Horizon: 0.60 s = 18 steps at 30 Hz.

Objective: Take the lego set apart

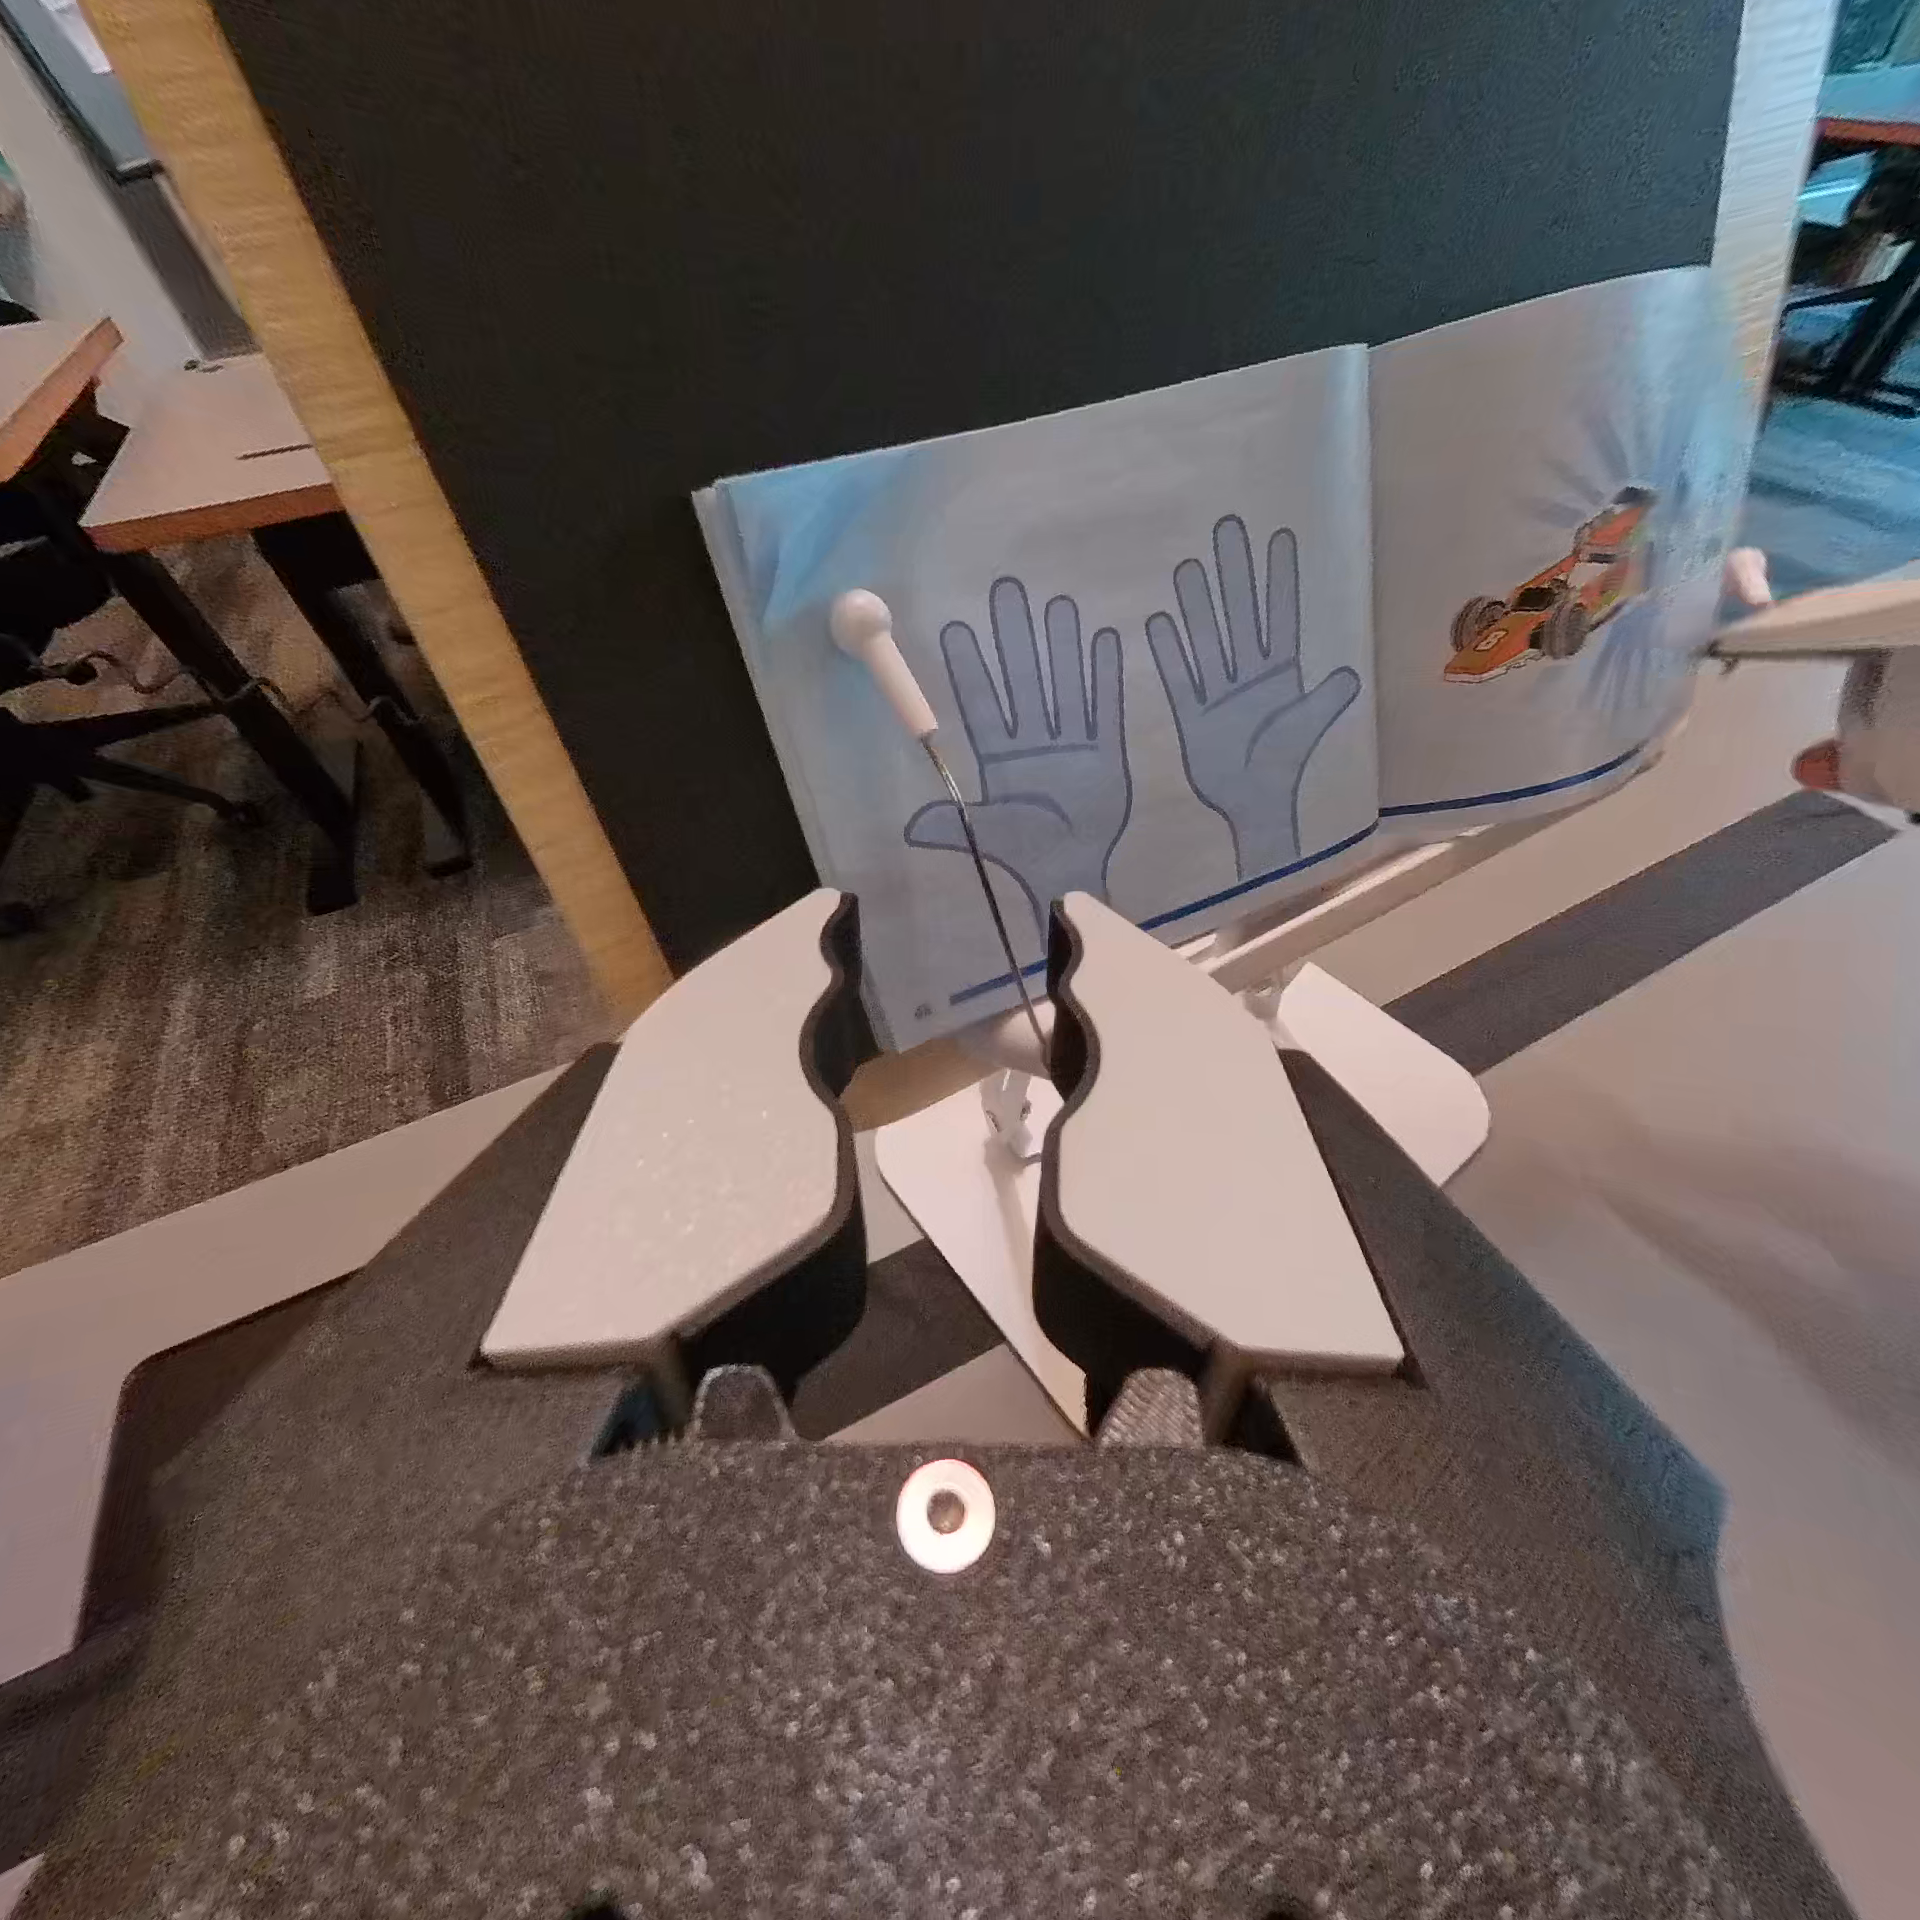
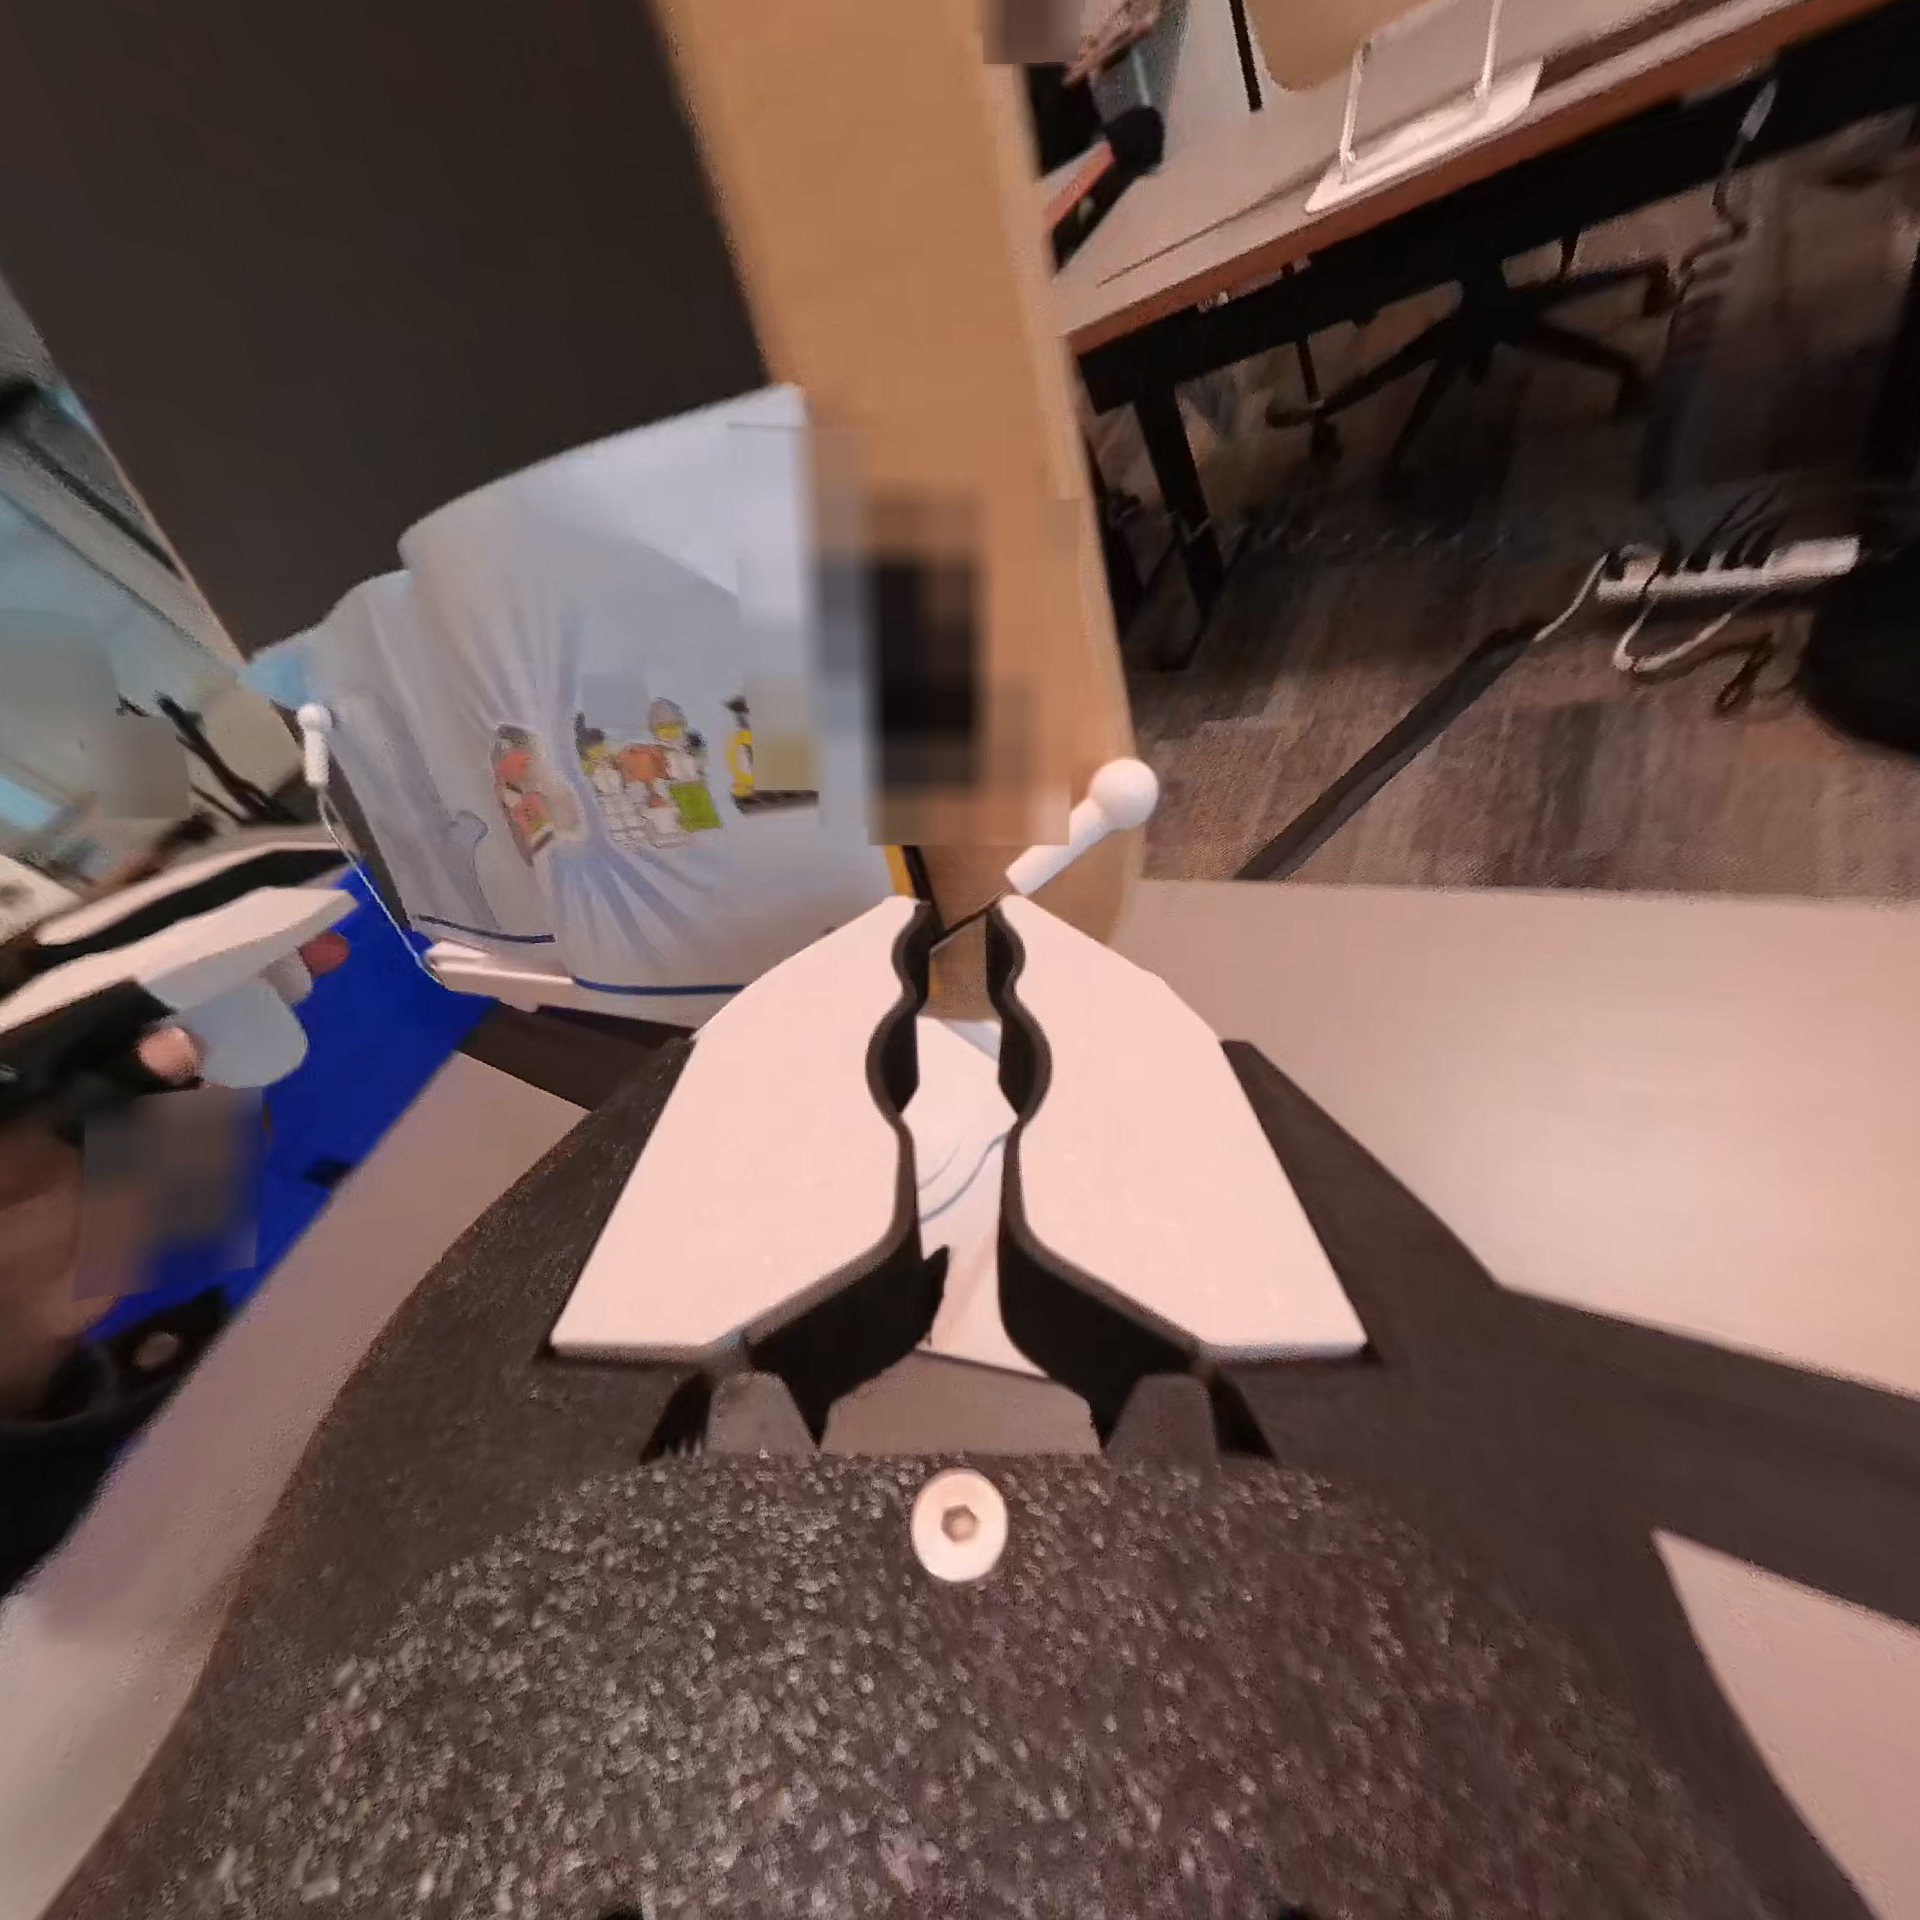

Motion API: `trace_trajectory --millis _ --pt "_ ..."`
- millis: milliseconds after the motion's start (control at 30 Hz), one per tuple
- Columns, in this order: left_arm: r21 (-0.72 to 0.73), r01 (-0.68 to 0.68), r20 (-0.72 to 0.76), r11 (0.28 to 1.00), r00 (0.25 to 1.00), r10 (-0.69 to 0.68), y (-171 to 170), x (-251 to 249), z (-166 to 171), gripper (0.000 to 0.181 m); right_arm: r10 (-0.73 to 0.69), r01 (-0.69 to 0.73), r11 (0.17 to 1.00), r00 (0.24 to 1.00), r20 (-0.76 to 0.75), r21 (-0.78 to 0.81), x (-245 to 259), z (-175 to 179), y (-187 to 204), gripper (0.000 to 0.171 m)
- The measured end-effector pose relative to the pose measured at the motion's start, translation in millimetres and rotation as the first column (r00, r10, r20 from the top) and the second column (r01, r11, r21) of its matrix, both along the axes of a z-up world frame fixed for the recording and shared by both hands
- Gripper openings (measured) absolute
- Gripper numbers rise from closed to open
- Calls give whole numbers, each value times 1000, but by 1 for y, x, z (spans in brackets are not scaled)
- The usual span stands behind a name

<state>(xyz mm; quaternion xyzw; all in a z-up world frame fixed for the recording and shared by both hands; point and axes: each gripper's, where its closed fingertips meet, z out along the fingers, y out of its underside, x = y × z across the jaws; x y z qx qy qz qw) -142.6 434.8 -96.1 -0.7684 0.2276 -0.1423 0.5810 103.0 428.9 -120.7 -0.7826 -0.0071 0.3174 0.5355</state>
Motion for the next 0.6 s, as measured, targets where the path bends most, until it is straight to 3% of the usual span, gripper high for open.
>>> trace_trajectory --millis 233,400,500,600 --pt "-7 -47 -40 999 998 47 13 5 -2 17 -50 23 995 954 -296 -97 15 -48 -23 13" --pt "-6 -73 -29 997 997 73 10 5 -4 5 -63 42 997 941 -333 -69 20 -58 -36 14" --pt "-62 -111 141 992 983 119 6 -8 -10 7 -68 57 997 946 -317 -43 22 -57 -40 15" --pt "-218 -69 463 974 871 165 -5 -22 -29 10 -68 66 998 952 -298 -16 26 -51 -42 15"
